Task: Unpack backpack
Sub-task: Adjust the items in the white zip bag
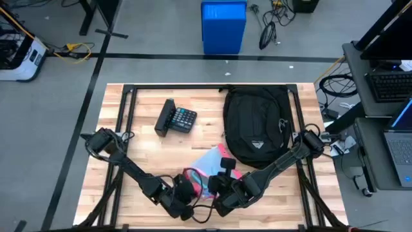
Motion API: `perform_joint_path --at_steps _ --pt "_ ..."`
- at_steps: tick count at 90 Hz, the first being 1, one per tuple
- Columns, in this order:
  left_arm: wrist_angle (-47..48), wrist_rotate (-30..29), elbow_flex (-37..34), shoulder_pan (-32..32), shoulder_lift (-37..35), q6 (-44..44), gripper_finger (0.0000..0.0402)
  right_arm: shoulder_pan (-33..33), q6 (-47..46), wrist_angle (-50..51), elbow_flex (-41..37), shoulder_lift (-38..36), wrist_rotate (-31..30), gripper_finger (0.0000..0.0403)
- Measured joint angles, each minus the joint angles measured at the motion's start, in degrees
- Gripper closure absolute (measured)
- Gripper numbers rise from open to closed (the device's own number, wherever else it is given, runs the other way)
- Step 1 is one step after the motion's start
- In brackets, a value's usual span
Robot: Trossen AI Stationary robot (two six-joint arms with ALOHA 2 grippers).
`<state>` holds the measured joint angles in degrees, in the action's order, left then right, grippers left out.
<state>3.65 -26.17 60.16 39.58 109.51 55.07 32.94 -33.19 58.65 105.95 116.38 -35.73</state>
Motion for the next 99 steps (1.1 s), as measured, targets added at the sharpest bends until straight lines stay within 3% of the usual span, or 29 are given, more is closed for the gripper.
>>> perform_joint_path --at_steps 17,33,87,99 --pt "4.63 -0.08 0.0 0.43 0.0 2.63 0.0378 0.01 -0.04 0.0 0.0 0.0 0.0 0.0403" --pt "9.13 -4.82 -0.01 -0.51 0.0 5.69 0.0378 0.01 0.0 -0.02 0.0 0.0 0.02 0.0403" --pt "-6.14 -5.34 0.02 -10.07 2.54 -6.07 0.0378 -0.01 1.09 -0.61 0.0 0.02 -0.03 0.0403" --pt "-5.65 -1.07 -0.06 -10.02 2.67 -6.07 0.0378 -0.01 1.13 -0.61 0.0 0.02 -0.01 0.0403"
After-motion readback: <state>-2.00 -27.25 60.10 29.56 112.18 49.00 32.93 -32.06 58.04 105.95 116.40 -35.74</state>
